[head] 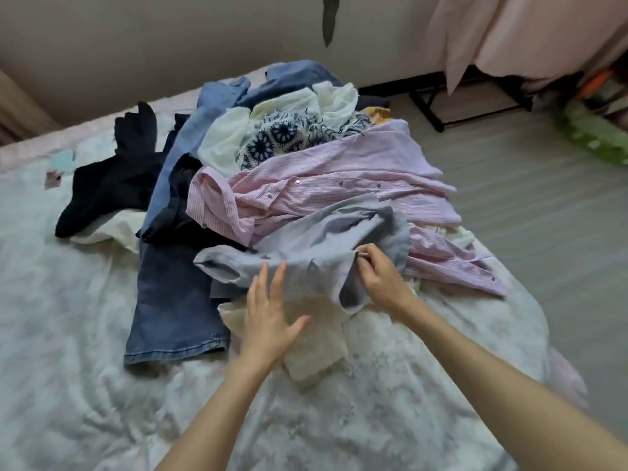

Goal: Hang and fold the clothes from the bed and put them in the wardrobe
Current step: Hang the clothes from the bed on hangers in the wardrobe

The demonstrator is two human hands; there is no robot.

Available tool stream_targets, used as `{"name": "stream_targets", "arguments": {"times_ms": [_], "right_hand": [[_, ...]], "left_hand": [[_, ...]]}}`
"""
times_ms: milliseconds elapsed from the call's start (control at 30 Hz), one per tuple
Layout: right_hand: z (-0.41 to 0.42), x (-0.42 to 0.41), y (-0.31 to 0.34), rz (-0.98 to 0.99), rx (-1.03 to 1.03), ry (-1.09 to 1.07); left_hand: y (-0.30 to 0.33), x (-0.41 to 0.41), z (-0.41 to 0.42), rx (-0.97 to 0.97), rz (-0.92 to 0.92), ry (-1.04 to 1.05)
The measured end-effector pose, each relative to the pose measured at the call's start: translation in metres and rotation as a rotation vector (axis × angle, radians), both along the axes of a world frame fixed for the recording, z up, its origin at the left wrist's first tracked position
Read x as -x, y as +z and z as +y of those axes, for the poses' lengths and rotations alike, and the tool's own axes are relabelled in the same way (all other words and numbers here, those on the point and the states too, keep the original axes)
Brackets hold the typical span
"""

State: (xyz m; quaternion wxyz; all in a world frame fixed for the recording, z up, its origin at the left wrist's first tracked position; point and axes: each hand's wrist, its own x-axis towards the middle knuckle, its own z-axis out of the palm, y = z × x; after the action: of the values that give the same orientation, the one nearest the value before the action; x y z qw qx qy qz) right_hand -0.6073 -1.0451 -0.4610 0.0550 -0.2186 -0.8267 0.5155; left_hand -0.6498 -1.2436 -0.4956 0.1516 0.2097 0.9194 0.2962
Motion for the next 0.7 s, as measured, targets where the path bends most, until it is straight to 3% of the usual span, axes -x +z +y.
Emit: {"name": "stream_targets", "arguments": {"times_ms": [167, 300, 400, 533, 633, 700], "right_hand": [[0.039, -0.071, 0.097, 0.227, 0.234, -0.191], [0.077, -0.142, 0.16, 0.39, 0.243, -0.5], [0.088, -0.215, 0.182, 0.367, 0.39, -0.63], [0.052, -0.338, 0.189, 0.142, 0.222, -0.452], [0.026, -0.423, 0.193, -0.008, 0.146, -0.411], [0.014, -0.489, 0.194, -0.167, -0.024, -0.53]], "left_hand": [[0.058, -0.038, 0.062, -0.054, 0.094, -0.121], [0.129, -0.09, 0.116, -0.288, -0.067, -0.209], [0.189, -0.146, 0.152, -0.427, -0.432, -0.223], [0.232, -0.231, 0.19, -0.659, -1.078, -0.201], [0.245, -0.302, 0.212, -0.623, -1.374, -0.233], [0.258, -0.362, 0.218, -0.548, -1.509, -0.214]]}}
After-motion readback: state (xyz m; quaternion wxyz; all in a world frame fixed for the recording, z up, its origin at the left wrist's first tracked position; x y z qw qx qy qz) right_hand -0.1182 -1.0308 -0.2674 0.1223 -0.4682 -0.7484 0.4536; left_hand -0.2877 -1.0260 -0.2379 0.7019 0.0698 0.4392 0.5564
